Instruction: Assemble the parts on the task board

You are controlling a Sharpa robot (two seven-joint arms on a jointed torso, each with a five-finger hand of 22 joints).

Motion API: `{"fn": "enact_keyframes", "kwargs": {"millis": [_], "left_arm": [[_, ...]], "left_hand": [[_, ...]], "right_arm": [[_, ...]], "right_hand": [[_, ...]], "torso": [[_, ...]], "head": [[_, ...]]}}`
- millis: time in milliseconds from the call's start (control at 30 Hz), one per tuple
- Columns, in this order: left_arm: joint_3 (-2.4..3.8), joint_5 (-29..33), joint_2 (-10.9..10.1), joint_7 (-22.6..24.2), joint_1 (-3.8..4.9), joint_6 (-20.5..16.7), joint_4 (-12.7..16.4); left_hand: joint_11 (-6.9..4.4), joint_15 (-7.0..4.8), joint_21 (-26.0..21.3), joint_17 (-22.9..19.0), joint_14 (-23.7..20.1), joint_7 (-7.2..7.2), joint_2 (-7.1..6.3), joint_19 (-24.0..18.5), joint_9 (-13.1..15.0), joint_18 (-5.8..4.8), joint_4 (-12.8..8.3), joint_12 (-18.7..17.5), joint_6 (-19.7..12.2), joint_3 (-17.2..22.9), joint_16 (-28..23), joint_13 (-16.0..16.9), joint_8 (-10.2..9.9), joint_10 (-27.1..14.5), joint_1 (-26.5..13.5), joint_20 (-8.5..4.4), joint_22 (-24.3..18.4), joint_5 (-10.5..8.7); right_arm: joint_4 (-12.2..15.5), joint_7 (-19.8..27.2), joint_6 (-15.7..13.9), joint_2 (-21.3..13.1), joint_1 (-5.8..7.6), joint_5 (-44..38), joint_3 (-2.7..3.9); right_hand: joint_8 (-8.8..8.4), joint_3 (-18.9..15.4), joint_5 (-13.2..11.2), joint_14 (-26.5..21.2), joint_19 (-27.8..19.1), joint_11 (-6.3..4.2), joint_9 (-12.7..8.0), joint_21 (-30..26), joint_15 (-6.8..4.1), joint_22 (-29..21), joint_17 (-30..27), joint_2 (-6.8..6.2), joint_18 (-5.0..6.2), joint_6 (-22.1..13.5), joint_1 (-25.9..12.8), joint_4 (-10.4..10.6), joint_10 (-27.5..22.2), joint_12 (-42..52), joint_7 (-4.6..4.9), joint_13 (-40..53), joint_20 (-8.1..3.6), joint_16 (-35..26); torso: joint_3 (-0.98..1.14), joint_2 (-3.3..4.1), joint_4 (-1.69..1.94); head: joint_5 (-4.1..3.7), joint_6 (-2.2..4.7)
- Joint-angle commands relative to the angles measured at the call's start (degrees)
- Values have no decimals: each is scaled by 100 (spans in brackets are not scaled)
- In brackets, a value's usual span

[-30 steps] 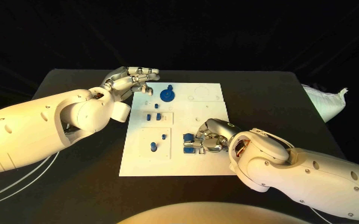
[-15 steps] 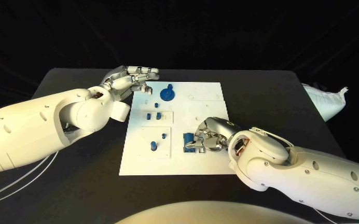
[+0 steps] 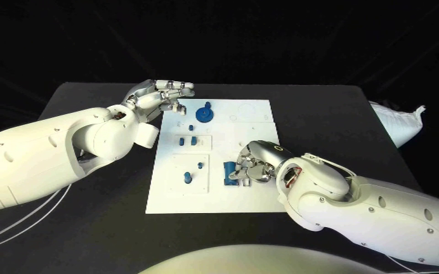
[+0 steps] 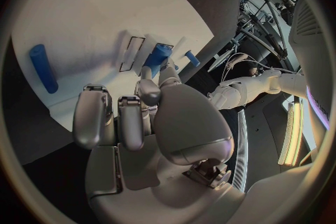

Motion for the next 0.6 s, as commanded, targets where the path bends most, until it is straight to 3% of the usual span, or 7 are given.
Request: {"fn": "enact_keyframes", "kwargs": {"millis": [33,267,400,533,600], "left_arm": [[3,-29,14,23,2,96,6],[3,-29,5,24,2,98,4],[3,-29,-7,22,1,97,6],[3,-29,-16,22,1,99,11],[2,-29,-23,21,1,100,10]], "left_hand": [[3,3,-39,-5,-22,-14,14,8,-9,59,3,32,-37,-26,12,-9,10,-44,9,31,-9,32],[3,3,-39,-5,-22,-14,14,8,-9,59,3,32,-37,-26,12,-9,10,-44,9,31,-9,32],[5,5,-40,-6,-23,-11,16,9,-10,59,-1,36,-42,-26,13,-9,9,-49,14,32,-10,33],[5,5,-40,-6,-23,-11,16,9,-10,59,-1,36,-42,-26,13,-9,9,-49,14,32,-10,33],[5,5,-40,-6,-23,-11,16,9,-10,59,-1,36,-42,-26,13,-9,9,-49,14,32,-10,33]], "right_arm": [[-58,-31,81,7,-16,-326,-14],[51,-1,-242,-123,-17,-171,-13],[183,22,-606,-359,-17,-114,-7],[292,101,-697,-675,-2,58,7],[352,215,-716,-875,24,141,14]], "right_hand": [[15,8,3,433,2,2,9,13,-46,6,613,51,-10,64,64,-12,66,67,-6,49,-34,-13],[-5,-83,225,431,1,14,34,5,-38,-4,606,23,-10,32,-267,182,77,44,7,47,-35,-22],[-107,-94,574,450,44,26,6,75,-29,102,686,63,-30,-26,-418,336,180,244,26,212,-29,37],[-225,-58,678,455,46,46,-39,75,-17,101,712,70,-30,-81,-364,343,147,170,54,177,-21,55],[-383,25,786,457,42,81,-125,71,5,96,731,122,-30,-196,-235,302,96,73,105,124,-8,67]], "torso": [[-2,-1,4],[-1,-3,-1],[-8,-6,-6],[-21,-13,-13],[-22,-18,-18]], "head": [[-2,-1],[-10,8],[-52,23],[-100,33],[-117,38]]}}
